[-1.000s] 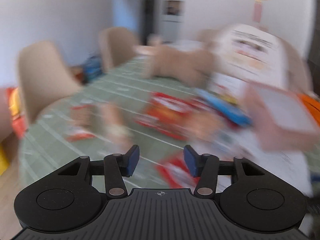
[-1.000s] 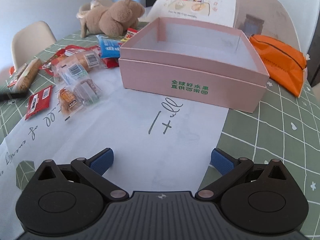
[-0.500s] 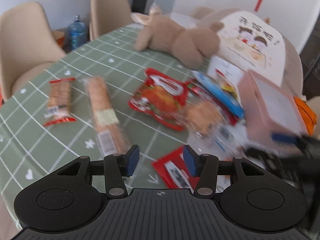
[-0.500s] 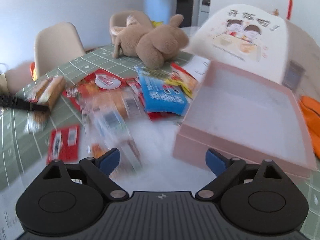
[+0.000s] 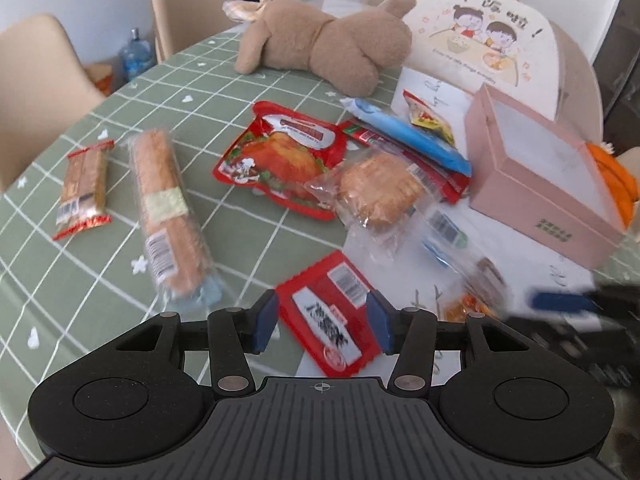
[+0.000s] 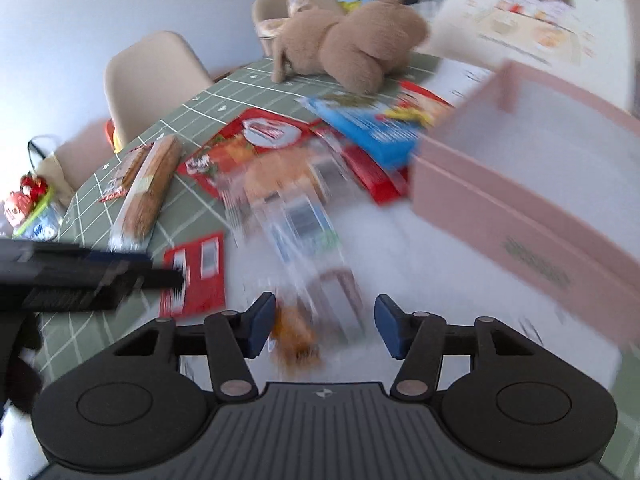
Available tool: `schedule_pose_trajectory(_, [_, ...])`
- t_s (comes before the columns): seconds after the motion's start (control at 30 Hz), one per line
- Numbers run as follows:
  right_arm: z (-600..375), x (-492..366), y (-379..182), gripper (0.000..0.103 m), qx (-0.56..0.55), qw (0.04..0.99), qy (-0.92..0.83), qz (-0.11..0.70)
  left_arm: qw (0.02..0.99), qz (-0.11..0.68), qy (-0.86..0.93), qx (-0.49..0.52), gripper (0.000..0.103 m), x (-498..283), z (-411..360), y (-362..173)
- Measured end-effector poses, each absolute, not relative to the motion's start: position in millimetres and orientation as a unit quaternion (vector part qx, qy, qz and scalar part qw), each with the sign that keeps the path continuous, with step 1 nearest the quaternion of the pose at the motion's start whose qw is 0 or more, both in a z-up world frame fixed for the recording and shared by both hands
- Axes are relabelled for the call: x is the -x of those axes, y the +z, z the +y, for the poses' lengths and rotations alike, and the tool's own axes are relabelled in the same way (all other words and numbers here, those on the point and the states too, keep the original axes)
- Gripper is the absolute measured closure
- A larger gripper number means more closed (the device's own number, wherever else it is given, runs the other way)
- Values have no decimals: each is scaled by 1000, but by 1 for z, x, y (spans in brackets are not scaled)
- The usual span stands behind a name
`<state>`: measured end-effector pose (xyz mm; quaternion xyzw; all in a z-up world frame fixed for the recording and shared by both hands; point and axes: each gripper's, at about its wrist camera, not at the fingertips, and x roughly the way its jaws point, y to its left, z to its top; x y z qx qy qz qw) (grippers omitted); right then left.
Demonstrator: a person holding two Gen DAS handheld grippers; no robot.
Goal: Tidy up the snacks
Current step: 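Reach the left tool to the red sachet and grasp it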
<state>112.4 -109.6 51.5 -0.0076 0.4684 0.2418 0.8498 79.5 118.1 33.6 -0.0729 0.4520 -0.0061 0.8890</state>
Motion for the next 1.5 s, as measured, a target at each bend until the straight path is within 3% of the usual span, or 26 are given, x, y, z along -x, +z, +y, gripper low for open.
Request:
schedule_pose_trajectory(0.23, [-162, -73, 44, 52, 24, 869, 161, 467, 884, 466, -6, 29, 50, -86, 88, 29])
schedule_pose_trajectory(0.4, [-179, -60, 46, 38, 12, 879, 140, 456, 883, 468, -18, 10, 48, -81, 75, 30])
schedule_pose_trajectory(0.6, [-164, -60, 43, 30, 18, 880, 150, 449, 885, 466, -3, -15, 46, -65, 83, 32])
schedule_pose_trajectory(0.8, [-135, -60, 40, 29, 58, 884, 163, 435, 884, 465, 43, 7, 49, -52, 113, 37])
schedule_pose_trajectory(0.97, [-122, -48, 38, 28, 79, 887, 165, 424, 892, 443, 38, 87, 50, -39, 138, 46])
schedule_pose_trajectory(1.2, [-130, -31, 34, 23, 79, 889, 156, 423, 893, 449, -31, 15, 50, -55, 98, 38])
schedule_pose_trajectory(1.37, [-138, -24, 31, 18, 58, 892, 146, 423, 886, 456, -60, -60, 35, -61, 70, 27])
schedule_pose_trajectory(1.5, [-140, -19, 30, 15, 55, 895, 141, 420, 889, 455, -52, -32, 38, -63, 83, 29])
